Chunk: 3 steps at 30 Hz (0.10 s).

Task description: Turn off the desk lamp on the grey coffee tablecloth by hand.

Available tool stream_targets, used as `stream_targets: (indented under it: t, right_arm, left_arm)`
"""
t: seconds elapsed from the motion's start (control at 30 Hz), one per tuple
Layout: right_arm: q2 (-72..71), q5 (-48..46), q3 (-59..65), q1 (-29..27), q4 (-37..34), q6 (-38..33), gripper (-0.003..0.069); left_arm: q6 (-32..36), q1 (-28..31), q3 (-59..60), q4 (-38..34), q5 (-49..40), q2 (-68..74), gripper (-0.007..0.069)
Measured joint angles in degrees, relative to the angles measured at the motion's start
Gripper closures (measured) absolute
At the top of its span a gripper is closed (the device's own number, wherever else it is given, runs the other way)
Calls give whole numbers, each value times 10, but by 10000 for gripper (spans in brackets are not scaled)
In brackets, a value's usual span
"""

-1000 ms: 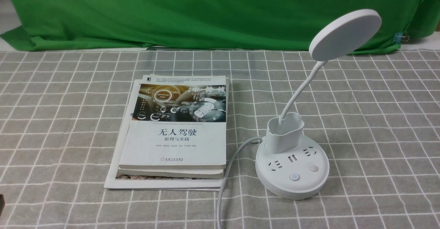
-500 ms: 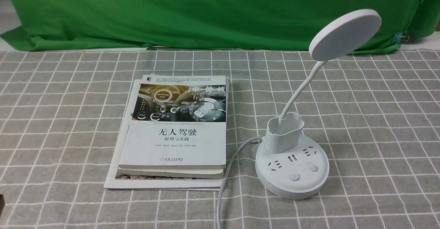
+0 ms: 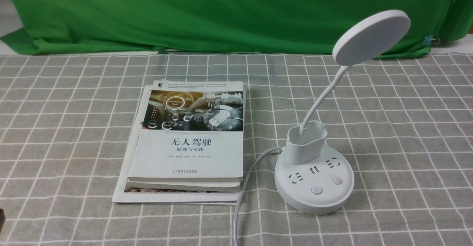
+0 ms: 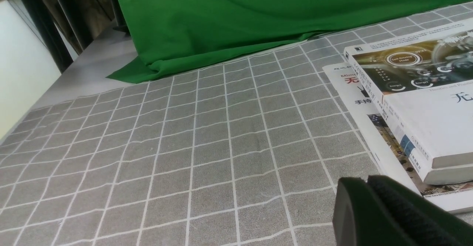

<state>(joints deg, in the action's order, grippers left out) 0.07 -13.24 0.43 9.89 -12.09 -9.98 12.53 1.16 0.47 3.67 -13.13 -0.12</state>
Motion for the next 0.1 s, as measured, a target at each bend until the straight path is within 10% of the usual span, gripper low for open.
stream_targets:
  t: [0.1]
  right_arm:
    - [0, 0, 0, 0, 0, 0, 607]
  left_arm:
    - [0, 0, 0, 0, 0, 0, 606]
